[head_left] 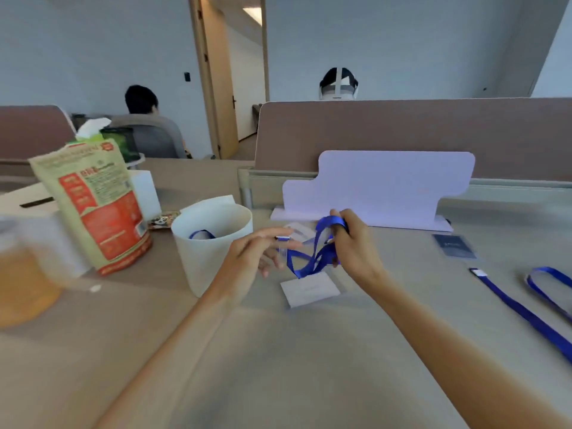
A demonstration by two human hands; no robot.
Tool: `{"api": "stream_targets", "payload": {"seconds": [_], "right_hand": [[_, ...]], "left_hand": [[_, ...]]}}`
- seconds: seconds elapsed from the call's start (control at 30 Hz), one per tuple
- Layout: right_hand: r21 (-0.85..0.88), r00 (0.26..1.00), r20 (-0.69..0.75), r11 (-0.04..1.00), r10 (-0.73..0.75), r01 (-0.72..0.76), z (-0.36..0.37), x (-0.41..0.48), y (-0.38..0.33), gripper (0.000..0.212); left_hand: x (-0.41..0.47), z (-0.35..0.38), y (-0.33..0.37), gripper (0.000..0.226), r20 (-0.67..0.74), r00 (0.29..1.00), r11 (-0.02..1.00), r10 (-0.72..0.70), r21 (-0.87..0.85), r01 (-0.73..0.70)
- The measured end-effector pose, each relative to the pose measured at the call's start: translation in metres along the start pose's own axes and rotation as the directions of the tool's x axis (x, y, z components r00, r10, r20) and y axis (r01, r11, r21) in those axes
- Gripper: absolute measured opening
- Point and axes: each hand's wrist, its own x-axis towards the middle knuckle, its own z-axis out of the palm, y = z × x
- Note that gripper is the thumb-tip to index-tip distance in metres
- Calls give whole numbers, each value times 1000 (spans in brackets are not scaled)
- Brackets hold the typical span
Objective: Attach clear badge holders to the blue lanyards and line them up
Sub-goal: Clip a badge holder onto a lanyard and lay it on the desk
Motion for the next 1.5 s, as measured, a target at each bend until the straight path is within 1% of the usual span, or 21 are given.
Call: {"api": "stream_targets", "payload": {"seconds": [0.07, 0.13, 0.2, 0.3, 0.37, 0.43, 0.5, 0.57, 0.67, 0.77, 0.87, 0.93, 1.0, 1.03, 1.07, 1.13, 1.17, 1.23, 1.33, 1.4, 1.5], "right_hand": [[-26, 985, 160, 997, 72, -68, 14, 3, 13, 18], [-177, 946, 298, 981, 131, -80, 20, 2, 27, 8], [-263, 929, 339, 963, 150, -60, 16, 0, 36, 26], [-342, 948, 288, 939, 137, -32, -2, -8, 40, 48], [-514, 914, 378, 854, 148, 74, -16, -14, 45, 57], [-681, 870, 453, 705, 195, 197, -27, -24, 53, 52], [-730, 881, 433, 648, 191, 219, -38, -31, 63, 47], [-748, 909, 375, 639, 182, 181, -52, -35, 70, 47], [-823, 936, 322, 531, 143, 202, -71, -38, 75, 45], [-825, 952, 281, 537, 120, 176, -88, -44, 78, 51], [-755, 963, 233, 650, 138, 89, -94, -49, 84, 48], [-734, 965, 198, 679, 172, 29, -95, -48, 85, 46], [-718, 942, 200, 695, 270, -47, -97, -47, 83, 58], [-673, 927, 209, 734, 313, -96, -98, -47, 83, 64], [-583, 920, 217, 799, 327, -146, -100, -48, 83, 66], [-299, 937, 177, 924, 301, -240, -105, -51, 83, 60], [-144, 944, 130, 947, 304, -286, -107, -52, 82, 55], [112, 937, 56, 930, 346, -350, -110, -54, 78, 44], [393, 935, 36, 855, 354, -339, -110, -53, 71, 30], [465, 932, 41, 819, 361, -337, -107, -54, 66, 22], [454, 923, 80, 810, 377, -370, -102, -55, 64, 4]], "left_hand": [[-1, -12, -1, 40, 47, 999, 998, 22, 58, -25], [-2, -19, -5, 40, 67, 997, 984, 36, 172, -47], [-4, -21, -9, 32, 71, 996, 951, 47, 301, -66], [-6, -12, -16, 21, 33, 995, 901, 95, 422, -100], [-4, -2, -27, 16, 38, 988, 818, 153, 556, -148], [0, 9, -39, 14, 84, 961, 665, 263, 706, -244], [6, 22, -47, 16, 146, 924, 535, 353, 779, -327], [11, 36, -49, 25, 183, 906, 480, 381, 798, -363], [18, 56, -53, 29, 239, 913, 496, 329, 779, -383], [23, 72, -64, 35, 313, 908, 492, 280, 765, -416], [25, 80, -70, 36, 401, 874, 465, 275, 741, -485], [25, 79, -74, 40, 386, 879, 499, 280, 724, -476], [22, 76, -79, 35, 368, 875, 538, 315, 690, -484], [21, 74, -81, 33, 356, 881, 556, 312, 683, -473], [20, 72, -82, 32, 334, 897, 589, 290, 676, -442], [20, 67, -85, 30, 282, 932, 681, 227, 639, -359], [20, 64, -86, 29, 259, 945, 723, 202, 612, -322], [21, 61, -87, 25, 220, 964, 789, 150, 561, -251], [23, 61, -82, 14, 179, 979, 843, 98, 508, -178], [23, 62, -76, 11, 167, 982, 865, 84, 478, -155], [23, 63, -72, 4, 148, 989, 923, 11, 379, -67]]}}
